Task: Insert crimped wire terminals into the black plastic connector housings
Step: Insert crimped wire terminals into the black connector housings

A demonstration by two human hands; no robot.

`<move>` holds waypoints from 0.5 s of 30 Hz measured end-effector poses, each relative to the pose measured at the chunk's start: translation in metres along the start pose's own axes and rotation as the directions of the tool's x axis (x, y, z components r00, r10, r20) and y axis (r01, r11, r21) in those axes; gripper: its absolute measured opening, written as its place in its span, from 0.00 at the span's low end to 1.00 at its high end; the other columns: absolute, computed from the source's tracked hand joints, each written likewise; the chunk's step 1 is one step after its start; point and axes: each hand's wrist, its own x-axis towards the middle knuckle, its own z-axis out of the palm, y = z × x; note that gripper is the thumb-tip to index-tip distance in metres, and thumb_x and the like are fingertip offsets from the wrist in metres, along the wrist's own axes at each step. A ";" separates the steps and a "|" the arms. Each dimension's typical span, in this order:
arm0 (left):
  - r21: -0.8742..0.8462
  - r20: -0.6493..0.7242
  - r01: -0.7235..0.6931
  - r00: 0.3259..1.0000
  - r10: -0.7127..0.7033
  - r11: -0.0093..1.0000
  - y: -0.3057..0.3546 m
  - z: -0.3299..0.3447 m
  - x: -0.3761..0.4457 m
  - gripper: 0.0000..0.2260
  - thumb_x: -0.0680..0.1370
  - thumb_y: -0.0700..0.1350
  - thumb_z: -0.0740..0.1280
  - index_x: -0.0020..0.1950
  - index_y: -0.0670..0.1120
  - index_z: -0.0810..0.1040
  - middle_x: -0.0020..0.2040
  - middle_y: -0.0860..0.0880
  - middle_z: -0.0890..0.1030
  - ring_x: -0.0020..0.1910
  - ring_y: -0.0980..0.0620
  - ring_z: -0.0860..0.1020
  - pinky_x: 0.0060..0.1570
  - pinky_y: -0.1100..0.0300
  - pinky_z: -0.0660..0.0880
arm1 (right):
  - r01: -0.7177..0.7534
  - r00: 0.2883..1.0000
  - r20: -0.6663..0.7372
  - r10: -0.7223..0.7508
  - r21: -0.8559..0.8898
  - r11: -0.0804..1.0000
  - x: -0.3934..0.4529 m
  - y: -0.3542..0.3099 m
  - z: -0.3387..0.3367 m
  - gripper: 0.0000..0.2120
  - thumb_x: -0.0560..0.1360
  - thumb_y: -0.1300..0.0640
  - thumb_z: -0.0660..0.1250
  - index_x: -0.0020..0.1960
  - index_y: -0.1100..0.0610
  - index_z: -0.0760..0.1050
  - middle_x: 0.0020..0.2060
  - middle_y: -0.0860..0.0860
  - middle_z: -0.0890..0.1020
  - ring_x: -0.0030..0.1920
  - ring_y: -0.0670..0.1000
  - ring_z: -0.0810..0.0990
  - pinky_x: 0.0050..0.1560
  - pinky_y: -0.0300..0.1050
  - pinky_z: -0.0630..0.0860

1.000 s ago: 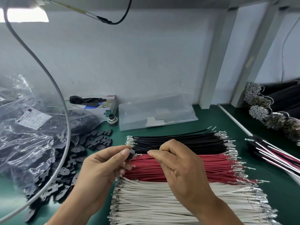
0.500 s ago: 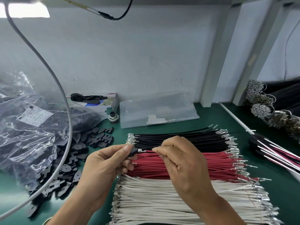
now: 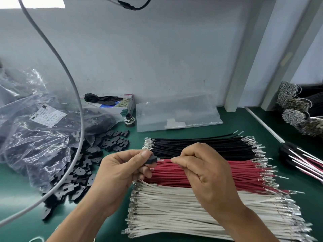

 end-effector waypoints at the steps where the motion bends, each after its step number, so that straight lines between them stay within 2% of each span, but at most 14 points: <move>1: 0.012 -0.005 -0.005 1.000 0.005 1.000 -0.001 0.001 0.000 0.30 0.59 0.58 0.85 0.49 0.37 0.87 0.38 0.39 0.84 0.31 0.49 0.80 0.32 0.63 0.76 | -0.001 1.000 -0.001 0.001 -0.006 1.000 0.000 -0.001 0.000 0.08 0.75 0.66 0.72 0.51 0.58 0.86 0.42 0.48 0.80 0.43 0.50 0.79 0.40 0.46 0.77; 6: 0.089 -0.010 -0.022 1.000 0.023 0.996 -0.008 0.009 -0.004 0.21 0.65 0.55 0.82 0.48 0.40 0.88 0.41 0.37 0.86 0.32 0.49 0.81 0.33 0.62 0.77 | -0.019 0.999 0.035 0.019 -0.004 1.000 -0.001 -0.006 0.005 0.06 0.75 0.65 0.73 0.51 0.58 0.85 0.41 0.47 0.78 0.42 0.48 0.77 0.40 0.43 0.77; 9: 0.225 -0.010 -0.137 0.990 0.143 0.965 -0.005 0.013 -0.007 0.14 0.67 0.51 0.80 0.50 0.48 0.89 0.41 0.41 0.87 0.36 0.48 0.84 0.38 0.61 0.81 | -0.071 0.995 0.065 0.072 -0.008 0.997 0.000 -0.004 0.001 0.05 0.77 0.60 0.72 0.52 0.55 0.85 0.42 0.44 0.78 0.42 0.44 0.78 0.40 0.40 0.77; 10: 0.307 0.012 -0.208 0.977 0.215 0.929 -0.005 0.014 -0.008 0.14 0.67 0.49 0.80 0.52 0.51 0.88 0.42 0.43 0.88 0.38 0.47 0.85 0.41 0.59 0.82 | -0.098 0.993 0.072 0.098 -0.007 0.995 0.001 -0.003 0.000 0.05 0.77 0.59 0.73 0.52 0.54 0.85 0.42 0.43 0.78 0.43 0.44 0.78 0.41 0.39 0.77; 12: 0.518 0.082 -0.352 0.928 0.364 0.780 -0.002 0.013 -0.010 0.14 0.67 0.46 0.83 0.51 0.56 0.88 0.42 0.48 0.87 0.37 0.47 0.84 0.40 0.56 0.82 | -0.128 0.988 0.093 0.127 0.004 0.992 0.001 -0.002 -0.003 0.05 0.77 0.58 0.73 0.51 0.53 0.85 0.42 0.42 0.78 0.43 0.42 0.78 0.42 0.35 0.76; 14: 0.653 0.138 -0.403 0.896 0.423 0.641 0.000 0.010 -0.011 0.12 0.69 0.45 0.82 0.46 0.59 0.87 0.39 0.52 0.86 0.33 0.50 0.81 0.35 0.56 0.79 | -0.132 0.982 0.136 0.128 0.022 0.991 0.000 -0.004 -0.004 0.04 0.77 0.55 0.72 0.50 0.52 0.85 0.42 0.41 0.77 0.42 0.41 0.77 0.43 0.30 0.73; 15: 0.686 0.140 -0.390 0.899 0.414 0.615 0.002 0.008 -0.011 0.12 0.69 0.43 0.82 0.45 0.59 0.87 0.37 0.52 0.86 0.31 0.51 0.80 0.33 0.57 0.78 | -0.132 0.980 0.155 0.125 0.038 0.991 0.000 -0.005 -0.003 0.04 0.77 0.54 0.72 0.49 0.52 0.85 0.42 0.41 0.77 0.42 0.41 0.77 0.43 0.30 0.72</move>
